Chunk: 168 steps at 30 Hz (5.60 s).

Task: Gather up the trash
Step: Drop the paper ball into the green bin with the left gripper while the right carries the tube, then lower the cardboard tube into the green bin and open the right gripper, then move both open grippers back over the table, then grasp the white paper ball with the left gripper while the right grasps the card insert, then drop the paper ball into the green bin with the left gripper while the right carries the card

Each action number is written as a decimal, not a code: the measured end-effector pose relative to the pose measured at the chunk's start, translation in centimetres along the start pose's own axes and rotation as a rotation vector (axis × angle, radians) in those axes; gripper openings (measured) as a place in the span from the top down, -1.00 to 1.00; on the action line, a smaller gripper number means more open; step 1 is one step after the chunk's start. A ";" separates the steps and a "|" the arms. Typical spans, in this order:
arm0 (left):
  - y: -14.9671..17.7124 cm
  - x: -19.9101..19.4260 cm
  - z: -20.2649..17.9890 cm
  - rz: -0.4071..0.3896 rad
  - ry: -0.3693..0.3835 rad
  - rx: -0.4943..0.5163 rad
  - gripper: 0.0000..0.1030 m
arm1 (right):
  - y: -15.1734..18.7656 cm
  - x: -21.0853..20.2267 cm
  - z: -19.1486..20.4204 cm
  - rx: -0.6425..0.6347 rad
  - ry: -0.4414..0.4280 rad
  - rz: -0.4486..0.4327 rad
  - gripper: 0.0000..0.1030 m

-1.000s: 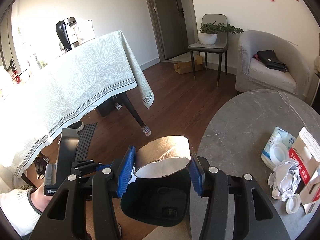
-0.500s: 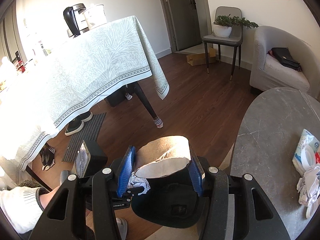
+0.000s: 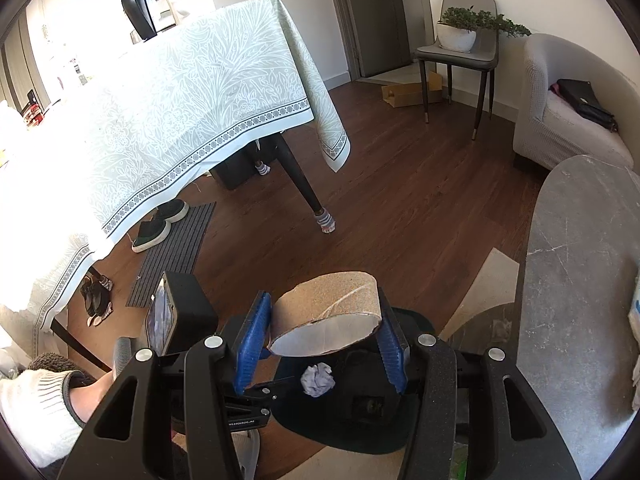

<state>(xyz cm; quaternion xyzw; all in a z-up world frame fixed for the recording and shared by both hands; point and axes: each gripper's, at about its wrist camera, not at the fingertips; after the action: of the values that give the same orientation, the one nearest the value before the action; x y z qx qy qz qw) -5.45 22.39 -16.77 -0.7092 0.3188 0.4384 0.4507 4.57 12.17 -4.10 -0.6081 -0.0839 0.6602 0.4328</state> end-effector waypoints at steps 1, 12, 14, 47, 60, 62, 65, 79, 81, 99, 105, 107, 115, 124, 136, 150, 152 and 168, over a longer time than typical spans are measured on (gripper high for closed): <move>0.0 -0.2 0.1 -0.005 0.001 -0.003 -0.07 | 0.0 0.4 0.0 0.002 0.000 0.007 -0.01; -1.2 -5.4 2.6 -0.177 0.003 -0.068 0.10 | 1.8 5.8 -0.1 0.004 0.017 0.122 0.00; -1.6 -6.6 3.1 -0.219 0.011 -0.086 0.17 | 2.2 6.7 -0.3 0.008 0.020 0.143 0.00; -5.4 -17.4 -1.4 -0.550 0.117 -0.088 0.38 | 9.9 11.1 -2.7 -0.029 0.022 0.378 -0.24; -6.3 -18.4 -4.8 -0.597 0.137 -0.054 0.38 | 6.0 0.0 1.0 -0.117 -0.060 0.133 -0.24; -6.3 -18.3 -5.5 -0.599 0.138 -0.035 0.38 | 5.4 -2.0 0.9 -0.120 -0.051 0.087 -0.24; -6.7 -18.3 -7.0 -0.599 0.147 -0.012 0.38 | 4.8 -5.3 0.3 -0.123 -0.016 0.012 -0.20; -7.9 -15.4 -14.8 -0.557 0.208 0.084 0.30 | 5.9 -14.2 -7.7 0.012 0.139 -0.118 -0.10; -8.0 -14.9 -15.8 -0.548 0.216 0.094 0.25 | 6.5 -14.8 -8.9 0.035 0.158 -0.121 -0.07; -8.4 -9.8 -26.1 -0.463 0.239 0.218 -0.10 | 12.1 -20.9 -14.7 0.167 0.280 -0.158 -0.05; -8.5 -8.2 -28.1 -0.434 0.247 0.223 -0.12 | 13.3 -22.8 -16.1 0.210 0.300 -0.197 -0.05; -8.7 -7.4 -28.6 -0.422 0.242 0.223 -0.12 | 13.0 -23.1 -16.4 0.218 0.308 -0.210 -0.05; -9.6 -5.4 -29.6 -0.392 0.230 0.195 -0.12 | 12.1 -22.1 -17.4 0.230 0.327 -0.184 -0.05; -10.1 -5.0 -29.8 -0.372 0.244 0.191 0.09 | 10.8 -20.0 -18.4 0.254 0.393 -0.164 -0.05; -9.9 -5.5 -29.0 -0.383 0.267 0.195 0.12 | 10.4 -19.1 -20.8 0.328 0.441 -0.142 0.25; -9.3 -7.4 -26.9 -0.409 0.288 0.191 0.12 | 10.5 -18.7 -23.7 0.390 0.483 -0.121 0.71; -9.3 -7.5 -26.6 -0.410 0.287 0.189 0.12 | 10.2 -18.4 -23.7 0.389 0.487 -0.122 0.71; -8.8 -10.2 -21.3 -0.442 0.254 0.142 0.12 | 8.0 -21.5 -22.2 0.338 0.638 -0.192 0.98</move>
<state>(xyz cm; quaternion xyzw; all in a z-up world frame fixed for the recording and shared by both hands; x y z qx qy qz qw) 4.92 6.85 0.15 -0.7777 0.2401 0.2134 0.5404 17.78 -16.46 1.03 -0.6924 0.1090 0.3985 0.5915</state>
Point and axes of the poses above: each gripper's, at about its wrist camera, not at the fingertips, and x roughly the way its jaws point, z to its left, y to its underside, and after that the axes turned 4 degrees about -y, right-handed
